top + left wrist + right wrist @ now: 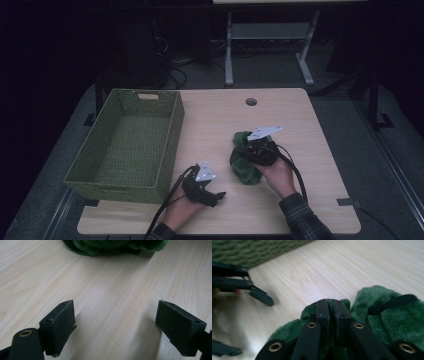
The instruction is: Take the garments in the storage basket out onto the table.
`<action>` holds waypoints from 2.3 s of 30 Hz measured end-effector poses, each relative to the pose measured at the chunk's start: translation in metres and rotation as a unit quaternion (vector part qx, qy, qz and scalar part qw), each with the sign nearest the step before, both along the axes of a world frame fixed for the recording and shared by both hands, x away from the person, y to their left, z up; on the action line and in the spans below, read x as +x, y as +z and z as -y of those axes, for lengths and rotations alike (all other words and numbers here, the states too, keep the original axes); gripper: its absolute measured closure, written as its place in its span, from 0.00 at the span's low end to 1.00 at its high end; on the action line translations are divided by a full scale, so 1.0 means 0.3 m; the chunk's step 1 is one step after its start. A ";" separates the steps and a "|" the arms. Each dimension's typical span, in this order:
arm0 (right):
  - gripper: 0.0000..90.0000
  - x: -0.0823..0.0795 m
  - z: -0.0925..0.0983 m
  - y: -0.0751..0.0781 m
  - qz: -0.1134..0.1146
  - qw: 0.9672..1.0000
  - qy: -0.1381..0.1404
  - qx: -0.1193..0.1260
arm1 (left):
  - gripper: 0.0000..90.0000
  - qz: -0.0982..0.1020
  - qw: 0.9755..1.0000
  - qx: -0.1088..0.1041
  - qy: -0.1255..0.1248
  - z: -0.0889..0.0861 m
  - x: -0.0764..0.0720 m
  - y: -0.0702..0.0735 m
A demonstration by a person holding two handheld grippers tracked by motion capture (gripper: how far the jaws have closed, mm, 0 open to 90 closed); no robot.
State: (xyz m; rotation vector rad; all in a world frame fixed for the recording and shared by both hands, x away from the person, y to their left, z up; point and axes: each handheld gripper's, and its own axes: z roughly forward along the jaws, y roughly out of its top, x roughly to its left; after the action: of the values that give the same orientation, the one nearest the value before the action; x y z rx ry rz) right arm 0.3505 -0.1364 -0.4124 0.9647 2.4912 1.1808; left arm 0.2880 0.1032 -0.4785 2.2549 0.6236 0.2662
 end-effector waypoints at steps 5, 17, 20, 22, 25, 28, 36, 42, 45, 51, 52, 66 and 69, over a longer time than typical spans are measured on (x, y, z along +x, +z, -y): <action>0.93 -0.038 0.044 0.037 0.014 1.000 0.008 0.011 | 0.17 0.001 1.000 0.003 -0.001 0.000 0.001 0.001; 0.93 -0.149 0.198 0.060 0.048 0.999 -0.005 0.022 | 0.17 -0.001 1.000 0.003 -0.001 -0.001 0.000 0.002; 0.93 -0.165 0.225 0.054 0.046 0.999 -0.012 0.025 | 0.17 -0.002 1.000 0.003 0.001 -0.001 0.000 0.001; 0.93 -0.178 0.252 0.045 0.043 0.999 -0.020 0.022 | 0.17 -0.003 1.000 0.004 0.000 -0.001 0.000 0.002; 0.93 -0.200 0.291 0.021 0.038 0.999 -0.030 0.022 | 0.17 -0.002 1.000 0.003 0.000 -0.001 0.000 0.001; 0.92 -0.222 0.328 -0.007 0.030 0.998 -0.044 0.019 | 0.17 -0.003 1.000 0.003 0.000 -0.001 0.000 0.001; 0.91 -0.273 0.435 -0.086 -0.004 0.996 -0.085 -0.005 | 0.17 -0.002 1.000 0.004 -0.001 -0.001 0.000 0.002; 0.89 -0.314 0.508 -0.119 -0.016 0.993 -0.113 -0.019 | 0.17 -0.002 1.000 0.004 -0.001 -0.001 0.000 0.002; 0.88 -0.336 0.533 -0.109 -0.013 0.992 -0.123 -0.008 | 0.17 -0.002 1.000 0.004 0.000 -0.001 0.000 0.002; 0.86 -0.382 0.534 -0.051 0.011 0.993 -0.118 0.013 | 0.18 -0.002 1.000 0.004 0.000 -0.001 0.000 0.002; 0.86 -0.382 0.534 -0.051 0.011 0.993 -0.118 0.013 | 0.18 0.000 1.000 0.001 0.000 0.000 0.000 0.003; 0.87 -0.399 0.491 -0.107 -0.022 0.996 -0.083 0.007 | 0.66 0.024 0.997 -0.054 -0.052 0.137 0.104 0.146; 0.85 -0.401 0.500 -0.112 -0.021 0.996 -0.083 0.009 | 0.62 0.026 0.996 -0.048 -0.064 0.173 0.130 0.147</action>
State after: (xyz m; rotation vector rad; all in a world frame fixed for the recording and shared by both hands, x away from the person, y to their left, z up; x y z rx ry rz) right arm 0.2301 -0.2865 -0.4460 1.1873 2.3826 1.1424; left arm 0.3270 0.0512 -0.4343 2.1785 0.4539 0.2253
